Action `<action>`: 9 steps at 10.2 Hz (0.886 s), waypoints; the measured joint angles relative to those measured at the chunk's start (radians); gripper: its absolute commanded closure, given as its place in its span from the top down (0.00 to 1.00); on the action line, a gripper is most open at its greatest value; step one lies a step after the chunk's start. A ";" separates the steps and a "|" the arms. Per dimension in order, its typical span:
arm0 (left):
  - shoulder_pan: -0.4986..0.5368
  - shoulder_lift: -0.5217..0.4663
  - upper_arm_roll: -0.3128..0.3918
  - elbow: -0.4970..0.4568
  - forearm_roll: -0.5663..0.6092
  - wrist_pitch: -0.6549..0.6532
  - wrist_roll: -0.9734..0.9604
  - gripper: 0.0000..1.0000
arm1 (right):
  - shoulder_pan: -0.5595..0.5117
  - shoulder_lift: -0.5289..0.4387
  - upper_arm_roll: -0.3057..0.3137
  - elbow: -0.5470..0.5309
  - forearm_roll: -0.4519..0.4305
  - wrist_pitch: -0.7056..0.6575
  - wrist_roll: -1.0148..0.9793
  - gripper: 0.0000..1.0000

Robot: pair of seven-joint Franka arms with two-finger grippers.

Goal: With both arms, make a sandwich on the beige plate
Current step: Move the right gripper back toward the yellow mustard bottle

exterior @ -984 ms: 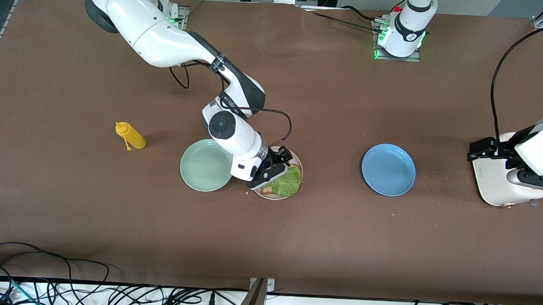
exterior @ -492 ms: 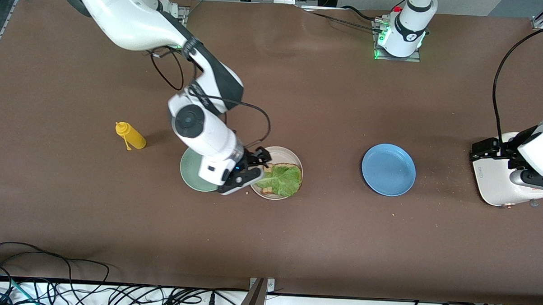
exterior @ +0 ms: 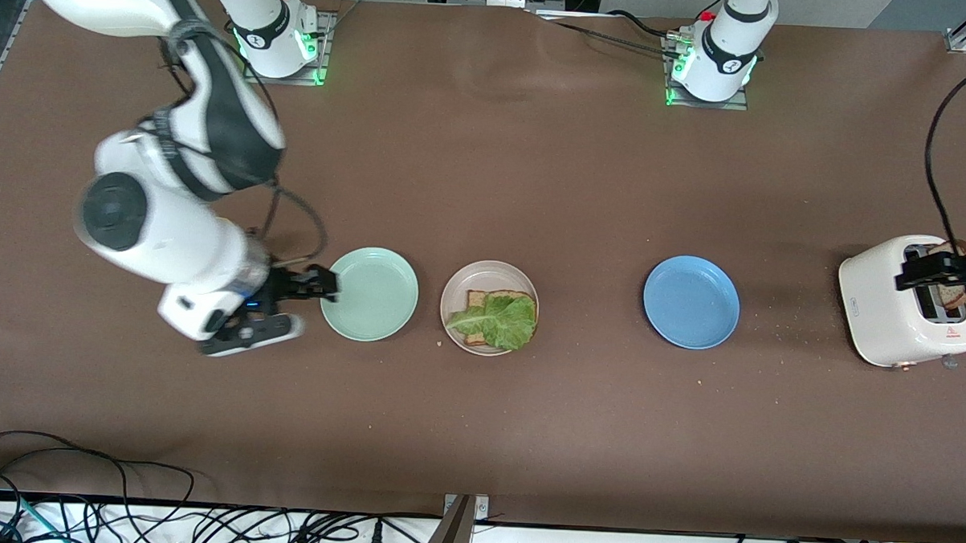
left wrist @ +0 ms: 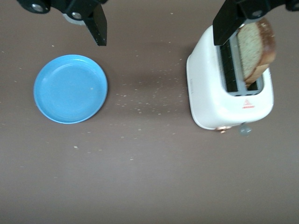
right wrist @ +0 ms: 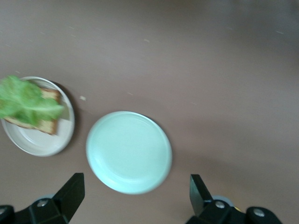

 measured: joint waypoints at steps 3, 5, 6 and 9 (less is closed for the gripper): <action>0.089 0.061 0.023 -0.008 0.014 0.029 0.016 1.00 | -0.123 -0.031 -0.002 -0.003 0.001 -0.115 -0.117 1.00; 0.138 0.073 0.025 -0.008 0.016 0.047 0.090 1.00 | -0.237 -0.034 -0.005 -0.011 0.055 -0.136 -0.298 1.00; 0.158 0.075 0.026 -0.008 0.018 0.051 0.122 1.00 | -0.294 -0.035 -0.005 -0.016 0.080 -0.146 -0.397 1.00; 0.184 0.088 0.026 -0.023 0.053 0.094 0.138 1.00 | -0.429 -0.033 -0.007 -0.076 0.268 -0.156 -0.763 1.00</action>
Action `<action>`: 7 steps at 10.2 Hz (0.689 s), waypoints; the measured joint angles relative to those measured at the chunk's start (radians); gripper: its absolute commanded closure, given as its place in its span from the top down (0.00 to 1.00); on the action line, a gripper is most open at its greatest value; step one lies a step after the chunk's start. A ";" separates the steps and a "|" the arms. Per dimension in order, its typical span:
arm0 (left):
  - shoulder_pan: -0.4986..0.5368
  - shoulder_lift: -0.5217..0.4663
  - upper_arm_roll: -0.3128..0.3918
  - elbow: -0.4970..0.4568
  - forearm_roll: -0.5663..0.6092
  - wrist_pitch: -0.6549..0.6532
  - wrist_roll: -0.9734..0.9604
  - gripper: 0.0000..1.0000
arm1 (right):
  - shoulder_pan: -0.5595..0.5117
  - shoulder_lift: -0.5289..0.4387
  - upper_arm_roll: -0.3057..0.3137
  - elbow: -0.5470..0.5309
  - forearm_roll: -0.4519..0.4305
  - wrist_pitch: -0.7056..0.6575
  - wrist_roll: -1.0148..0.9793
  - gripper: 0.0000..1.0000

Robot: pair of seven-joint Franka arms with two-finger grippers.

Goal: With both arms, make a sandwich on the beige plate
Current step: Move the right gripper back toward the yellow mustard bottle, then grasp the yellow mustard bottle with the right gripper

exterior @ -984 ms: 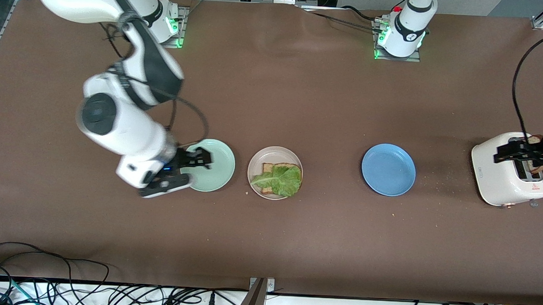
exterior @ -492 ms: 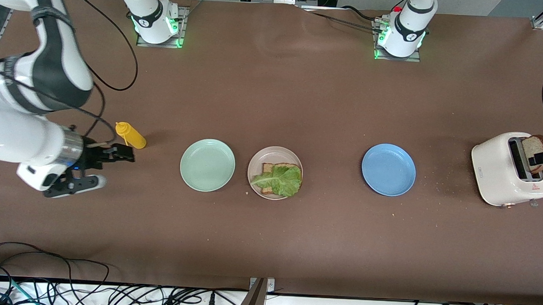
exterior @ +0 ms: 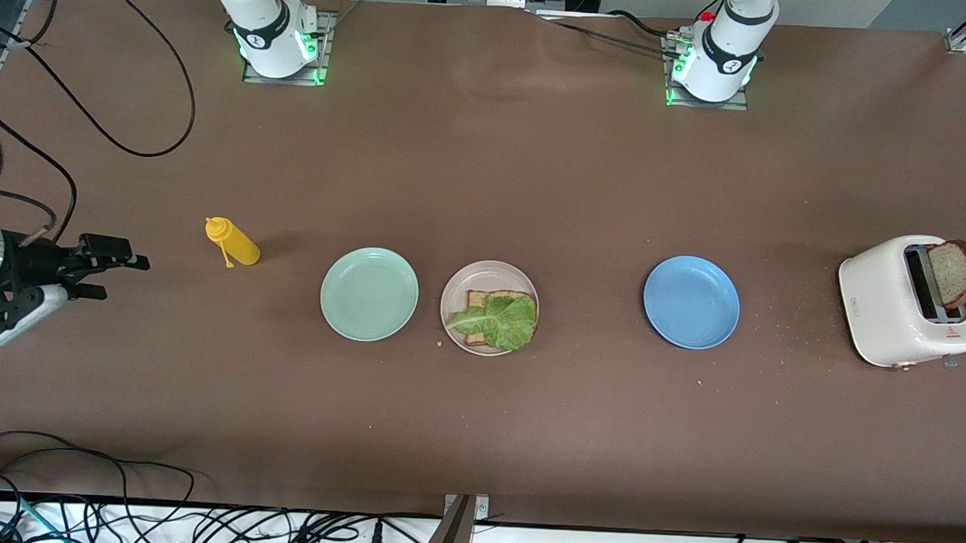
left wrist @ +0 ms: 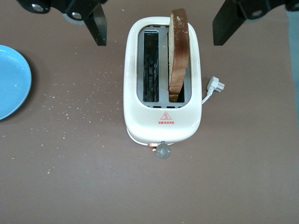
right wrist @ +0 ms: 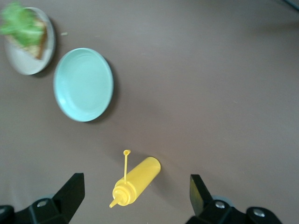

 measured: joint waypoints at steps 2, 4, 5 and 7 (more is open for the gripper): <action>0.006 0.004 0.000 -0.018 0.002 0.006 0.000 1.00 | -0.094 0.015 -0.002 -0.076 0.123 0.011 -0.251 1.00; 0.017 0.007 0.000 -0.053 0.002 0.040 0.000 1.00 | -0.163 0.047 -0.002 -0.150 0.234 0.038 -0.504 1.00; 0.027 0.007 0.000 -0.075 0.002 0.066 0.000 1.00 | -0.190 0.060 -0.002 -0.195 0.283 0.054 -0.619 1.00; 0.046 0.008 0.000 -0.103 0.002 0.097 0.000 1.00 | -0.234 0.081 -0.003 -0.272 0.364 0.072 -0.851 1.00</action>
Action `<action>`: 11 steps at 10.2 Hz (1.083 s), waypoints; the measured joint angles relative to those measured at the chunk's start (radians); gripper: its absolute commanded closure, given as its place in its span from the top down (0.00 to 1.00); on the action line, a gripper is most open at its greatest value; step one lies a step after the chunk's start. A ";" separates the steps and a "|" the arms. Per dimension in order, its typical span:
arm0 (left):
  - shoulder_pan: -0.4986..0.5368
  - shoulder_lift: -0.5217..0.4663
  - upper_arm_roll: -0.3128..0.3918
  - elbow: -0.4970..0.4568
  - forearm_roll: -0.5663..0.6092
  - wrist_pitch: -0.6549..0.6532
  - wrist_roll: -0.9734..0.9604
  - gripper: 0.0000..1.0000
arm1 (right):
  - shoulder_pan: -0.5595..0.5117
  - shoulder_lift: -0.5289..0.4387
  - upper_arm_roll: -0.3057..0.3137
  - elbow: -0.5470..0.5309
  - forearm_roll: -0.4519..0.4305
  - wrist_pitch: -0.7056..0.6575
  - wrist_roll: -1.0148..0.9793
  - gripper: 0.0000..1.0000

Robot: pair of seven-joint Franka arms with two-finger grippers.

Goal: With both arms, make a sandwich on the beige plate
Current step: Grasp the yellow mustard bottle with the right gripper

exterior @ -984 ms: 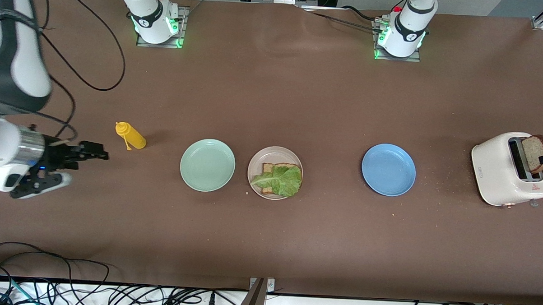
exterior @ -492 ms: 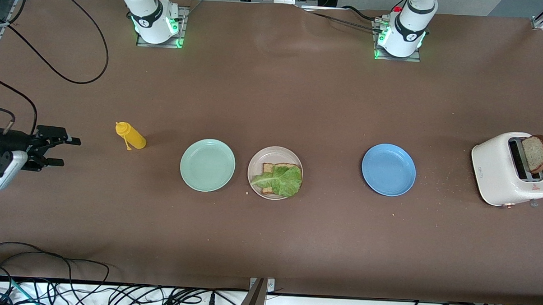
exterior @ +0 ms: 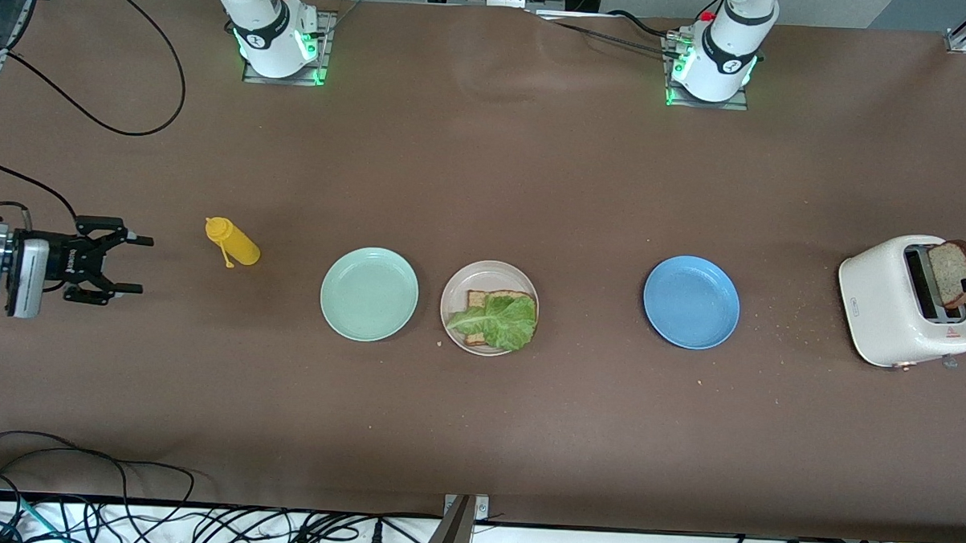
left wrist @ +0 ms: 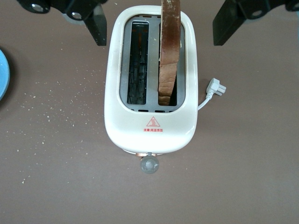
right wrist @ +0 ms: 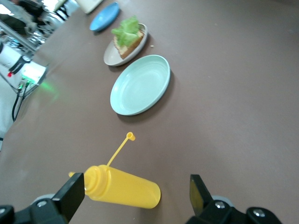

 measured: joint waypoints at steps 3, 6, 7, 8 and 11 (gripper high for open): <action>0.005 -0.001 -0.001 -0.035 0.000 0.025 0.000 1.00 | -0.042 0.049 0.000 -0.059 0.079 0.000 -0.317 1.00; 0.030 -0.020 -0.001 -0.118 0.000 0.119 -0.001 1.00 | -0.086 0.120 -0.001 -0.097 0.124 0.000 -0.583 1.00; 0.039 -0.030 -0.001 -0.154 0.000 0.148 -0.001 1.00 | -0.093 0.155 -0.001 -0.100 0.139 0.000 -0.644 1.00; 0.042 -0.040 -0.002 -0.175 0.000 0.159 -0.001 1.00 | -0.095 0.188 -0.001 -0.100 0.159 0.000 -0.696 1.00; 0.042 -0.052 -0.005 -0.189 0.000 0.163 -0.001 1.00 | -0.095 0.271 0.002 -0.105 0.212 -0.002 -0.813 1.00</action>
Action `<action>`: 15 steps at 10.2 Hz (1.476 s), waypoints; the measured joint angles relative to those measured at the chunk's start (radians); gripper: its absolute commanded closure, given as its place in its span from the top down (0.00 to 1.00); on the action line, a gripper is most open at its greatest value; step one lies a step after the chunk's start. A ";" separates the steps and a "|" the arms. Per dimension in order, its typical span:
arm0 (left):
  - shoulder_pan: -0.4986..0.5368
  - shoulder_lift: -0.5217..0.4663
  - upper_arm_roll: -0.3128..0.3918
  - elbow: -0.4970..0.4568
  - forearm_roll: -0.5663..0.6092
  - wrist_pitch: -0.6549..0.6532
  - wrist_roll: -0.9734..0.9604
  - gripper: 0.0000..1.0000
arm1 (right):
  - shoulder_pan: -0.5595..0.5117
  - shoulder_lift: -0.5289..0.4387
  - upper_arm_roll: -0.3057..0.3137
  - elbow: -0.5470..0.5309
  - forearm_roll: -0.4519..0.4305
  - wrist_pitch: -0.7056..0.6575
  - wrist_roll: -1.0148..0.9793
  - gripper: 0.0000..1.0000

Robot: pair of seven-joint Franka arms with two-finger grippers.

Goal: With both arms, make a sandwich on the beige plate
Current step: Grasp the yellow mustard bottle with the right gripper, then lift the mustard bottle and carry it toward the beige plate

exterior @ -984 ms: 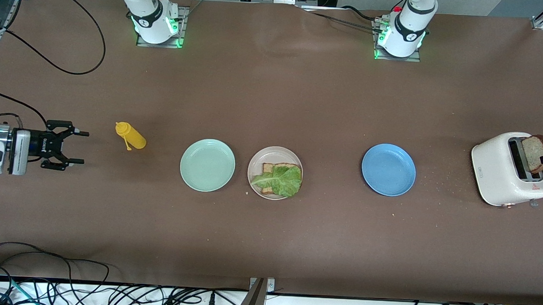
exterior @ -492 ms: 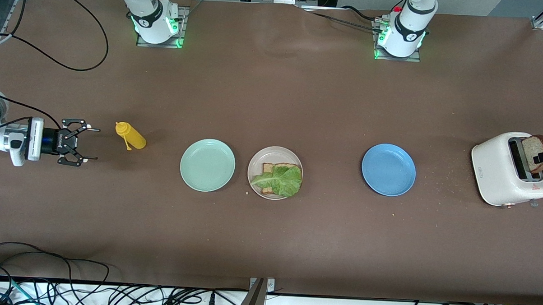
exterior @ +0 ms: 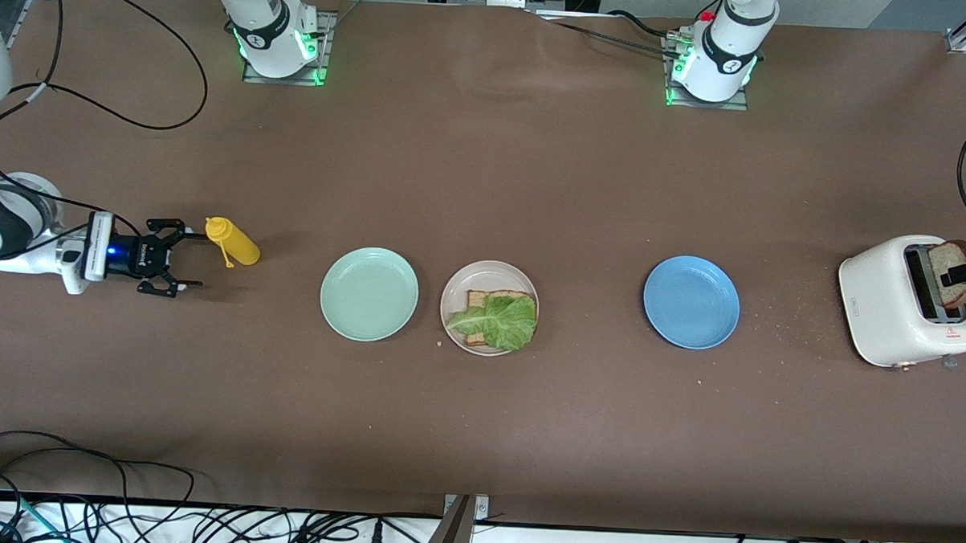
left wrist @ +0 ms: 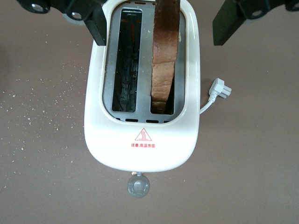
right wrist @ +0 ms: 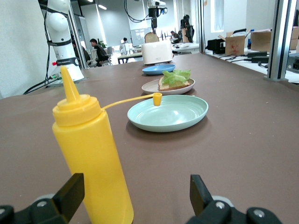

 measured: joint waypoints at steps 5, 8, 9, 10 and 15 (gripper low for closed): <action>0.000 -0.003 0.000 -0.010 0.000 0.002 0.000 0.87 | -0.017 0.056 -0.001 -0.049 0.013 -0.021 -0.078 1.00; 0.002 -0.003 0.000 -0.016 0.000 0.002 0.000 0.72 | -0.039 0.067 -0.007 -0.095 0.014 -0.031 -0.085 1.00; 0.002 -0.003 0.000 -0.017 0.000 0.002 0.001 0.65 | -0.042 0.074 -0.007 -0.106 0.017 -0.031 -0.096 1.00; 0.003 -0.003 0.000 -0.017 0.000 0.002 0.001 0.61 | -0.042 0.081 -0.007 -0.111 0.021 -0.031 -0.103 0.97; 0.006 -0.003 0.000 -0.024 0.002 0.002 0.006 0.21 | -0.017 0.098 0.000 -0.112 0.072 -0.025 -0.108 0.20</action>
